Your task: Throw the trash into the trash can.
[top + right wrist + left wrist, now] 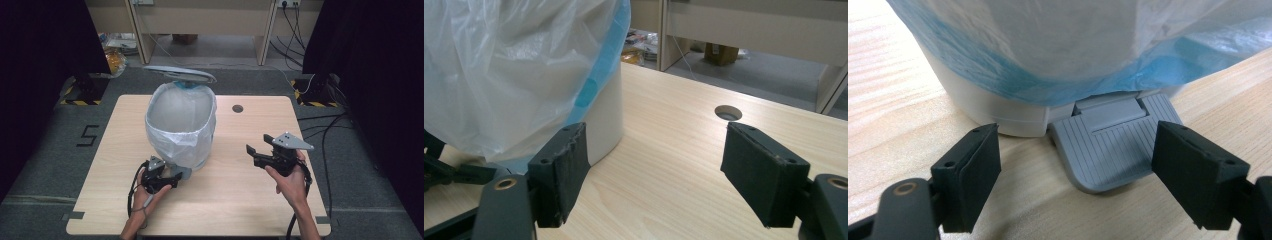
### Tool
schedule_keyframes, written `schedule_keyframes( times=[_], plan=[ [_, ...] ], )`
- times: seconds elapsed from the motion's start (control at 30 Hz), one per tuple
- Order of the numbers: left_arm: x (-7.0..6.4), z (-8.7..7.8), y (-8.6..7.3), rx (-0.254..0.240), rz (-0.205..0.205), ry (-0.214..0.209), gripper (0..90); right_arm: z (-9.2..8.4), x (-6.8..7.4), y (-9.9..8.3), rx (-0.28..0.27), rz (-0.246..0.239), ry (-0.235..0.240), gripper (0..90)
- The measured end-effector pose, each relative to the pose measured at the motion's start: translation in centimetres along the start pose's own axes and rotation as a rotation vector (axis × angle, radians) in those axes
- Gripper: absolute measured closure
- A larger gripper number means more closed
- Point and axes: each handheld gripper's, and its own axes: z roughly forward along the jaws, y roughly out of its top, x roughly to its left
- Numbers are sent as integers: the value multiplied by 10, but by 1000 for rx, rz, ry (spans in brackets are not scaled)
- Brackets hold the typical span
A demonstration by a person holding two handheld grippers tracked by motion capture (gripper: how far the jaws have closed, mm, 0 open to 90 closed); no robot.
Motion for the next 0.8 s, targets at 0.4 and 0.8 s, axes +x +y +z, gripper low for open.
schedule_keyframes(
  times=[0.4,0.8],
  plan=[
    [0,0,0,-1,1,1,187,4,0,-27,10,8,-13,250],
    [0,0,0,-1,0,0,187,7,-4,-54,55,29,-25,237]
  ],
)
